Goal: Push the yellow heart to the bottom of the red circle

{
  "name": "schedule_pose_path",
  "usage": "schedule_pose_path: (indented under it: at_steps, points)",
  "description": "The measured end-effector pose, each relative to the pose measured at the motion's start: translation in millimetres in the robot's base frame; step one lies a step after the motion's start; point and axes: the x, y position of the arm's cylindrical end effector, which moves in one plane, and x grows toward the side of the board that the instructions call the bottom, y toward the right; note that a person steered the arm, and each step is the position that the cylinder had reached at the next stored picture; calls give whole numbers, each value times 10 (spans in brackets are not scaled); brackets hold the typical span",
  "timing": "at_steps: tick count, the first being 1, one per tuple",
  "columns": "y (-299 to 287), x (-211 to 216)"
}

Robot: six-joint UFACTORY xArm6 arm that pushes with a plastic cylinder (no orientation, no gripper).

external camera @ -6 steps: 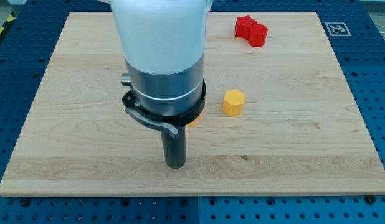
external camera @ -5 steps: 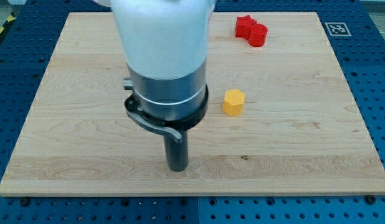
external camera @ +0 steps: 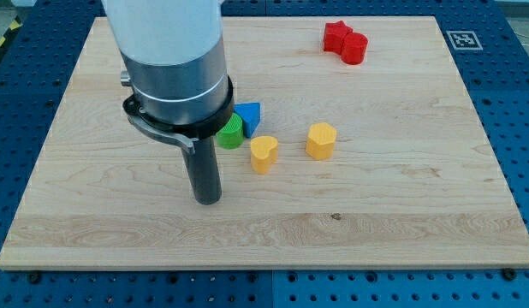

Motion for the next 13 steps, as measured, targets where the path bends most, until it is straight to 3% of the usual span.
schedule_pose_path:
  at_steps: [2, 5, 8, 11, 13]
  points:
    - [0, -135]
    - [526, -203]
    - [628, -993]
    - [926, -1055]
    - [965, -1550]
